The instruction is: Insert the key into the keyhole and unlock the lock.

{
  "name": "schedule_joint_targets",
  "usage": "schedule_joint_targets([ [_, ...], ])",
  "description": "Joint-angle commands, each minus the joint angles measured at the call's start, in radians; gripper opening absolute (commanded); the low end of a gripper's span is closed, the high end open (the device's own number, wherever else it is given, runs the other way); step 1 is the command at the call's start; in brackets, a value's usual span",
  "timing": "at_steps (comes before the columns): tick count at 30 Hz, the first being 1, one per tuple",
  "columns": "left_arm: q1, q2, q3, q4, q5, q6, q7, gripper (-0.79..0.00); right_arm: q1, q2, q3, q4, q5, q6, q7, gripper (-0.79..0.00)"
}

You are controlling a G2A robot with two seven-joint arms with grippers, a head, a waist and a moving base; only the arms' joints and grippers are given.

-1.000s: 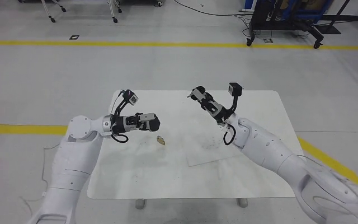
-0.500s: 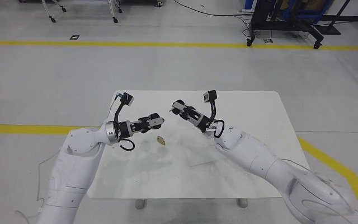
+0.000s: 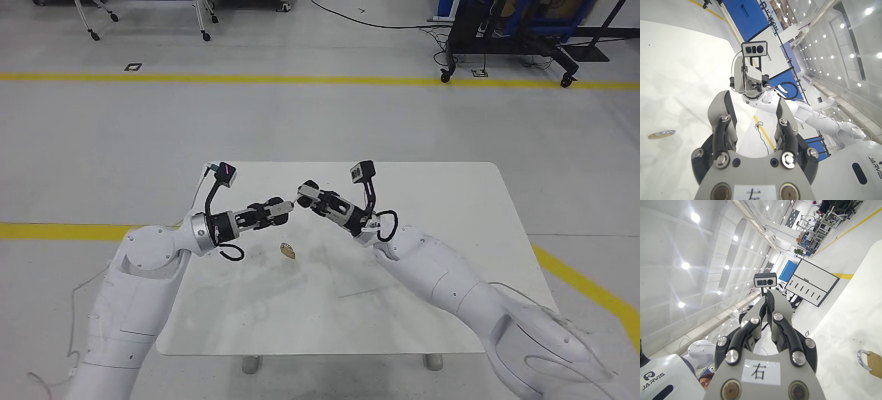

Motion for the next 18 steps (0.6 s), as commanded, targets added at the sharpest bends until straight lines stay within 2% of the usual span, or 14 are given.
schedule_joint_targets([
  [1,0.0,0.0,0.006,0.002,-0.02,0.005,-0.005,-0.345,-0.001,-0.01,0.007,0.013,-0.008,-0.001,0.008,-0.785],
  [3,-0.002,0.0,0.009,0.005,-0.026,0.005,-0.009,-0.403,-0.003,-0.021,0.012,0.022,-0.015,0.001,0.015,-0.785],
  [6,-0.004,0.002,0.015,0.007,-0.02,0.006,-0.004,-0.44,-0.004,-0.036,0.023,0.038,-0.023,0.002,0.023,-0.785],
  [18,-0.006,0.007,0.023,0.008,-0.004,0.035,0.031,-0.542,-0.014,-0.077,0.074,0.095,-0.055,-0.012,0.064,-0.785],
])
